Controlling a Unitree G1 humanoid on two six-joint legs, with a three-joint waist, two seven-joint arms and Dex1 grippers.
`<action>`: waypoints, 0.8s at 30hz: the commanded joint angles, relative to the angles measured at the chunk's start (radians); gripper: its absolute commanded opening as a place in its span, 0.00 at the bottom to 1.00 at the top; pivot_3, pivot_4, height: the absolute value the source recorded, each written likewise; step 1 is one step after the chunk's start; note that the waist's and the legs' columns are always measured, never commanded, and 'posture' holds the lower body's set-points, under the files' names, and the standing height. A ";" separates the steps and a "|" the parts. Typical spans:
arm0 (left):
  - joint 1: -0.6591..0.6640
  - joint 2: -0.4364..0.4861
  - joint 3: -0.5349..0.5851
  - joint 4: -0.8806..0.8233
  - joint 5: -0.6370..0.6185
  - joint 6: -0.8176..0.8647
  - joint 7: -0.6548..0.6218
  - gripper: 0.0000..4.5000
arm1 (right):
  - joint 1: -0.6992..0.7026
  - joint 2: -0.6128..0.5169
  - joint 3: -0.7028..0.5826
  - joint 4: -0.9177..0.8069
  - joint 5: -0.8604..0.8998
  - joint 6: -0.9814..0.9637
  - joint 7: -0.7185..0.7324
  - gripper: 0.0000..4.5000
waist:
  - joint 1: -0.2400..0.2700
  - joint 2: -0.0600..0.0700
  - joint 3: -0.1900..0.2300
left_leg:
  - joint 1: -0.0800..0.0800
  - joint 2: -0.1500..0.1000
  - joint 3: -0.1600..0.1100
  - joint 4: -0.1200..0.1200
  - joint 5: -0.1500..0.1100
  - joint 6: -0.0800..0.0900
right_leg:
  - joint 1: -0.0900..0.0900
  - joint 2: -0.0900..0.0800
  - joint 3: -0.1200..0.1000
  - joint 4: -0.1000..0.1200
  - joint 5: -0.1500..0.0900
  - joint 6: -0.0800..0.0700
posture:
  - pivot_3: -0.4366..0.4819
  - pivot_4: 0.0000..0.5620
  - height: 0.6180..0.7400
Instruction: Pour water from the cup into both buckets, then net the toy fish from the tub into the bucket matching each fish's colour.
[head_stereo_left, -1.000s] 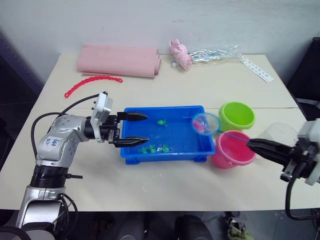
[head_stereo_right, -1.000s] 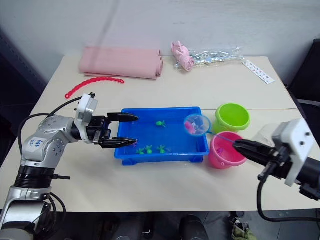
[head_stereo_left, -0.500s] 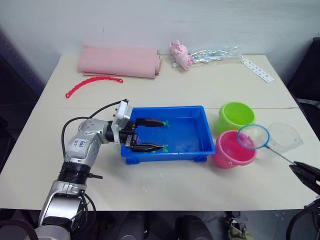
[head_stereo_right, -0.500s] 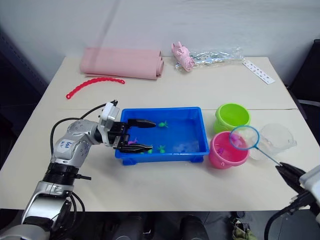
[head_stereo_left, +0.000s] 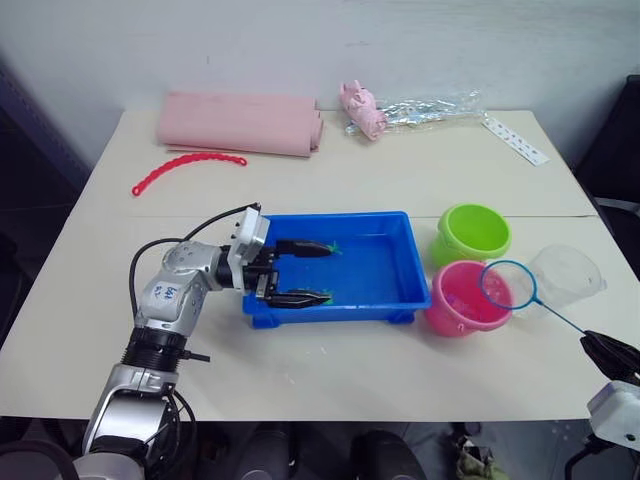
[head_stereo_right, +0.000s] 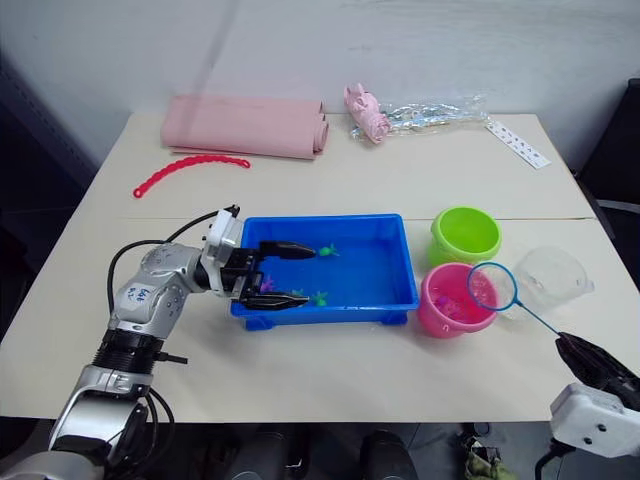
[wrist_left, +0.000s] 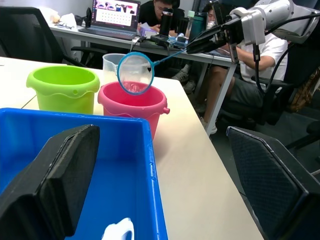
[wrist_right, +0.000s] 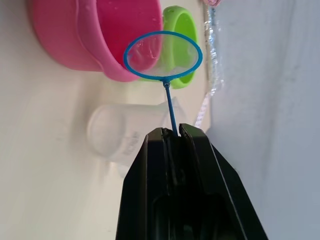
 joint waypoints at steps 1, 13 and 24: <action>0.018 -0.002 0.009 -0.026 -0.002 -0.017 0.002 0.99 | -0.002 -0.024 -0.047 0.012 -0.028 -0.076 -0.066 0.00 | 0.000 0.000 0.000 | 0.000 0.000 0.000 0.000 0.000 0.000 | 0.000 0.000 0.000 0.000 0.000 0.000 | 0.48 0.27 1.00; 0.127 0.092 0.160 -0.009 0.005 -0.155 0.039 0.99 | -0.160 -0.273 0.282 -0.243 0.917 0.753 0.062 0.00 | -0.017 0.001 0.000 | 0.001 0.001 -0.001 0.001 0.000 0.001 | 0.002 0.000 -0.001 0.001 0.000 0.000 | 0.48 0.27 1.00; 0.457 0.283 0.432 -0.173 -0.031 -0.102 0.156 0.99 | -1.069 -0.312 1.034 0.039 0.838 1.122 0.177 0.00 | -0.027 0.000 0.001 | -0.002 0.001 -0.004 0.001 0.000 0.001 | 0.000 -0.002 -0.005 -0.001 0.000 0.000 | 0.48 0.27 1.00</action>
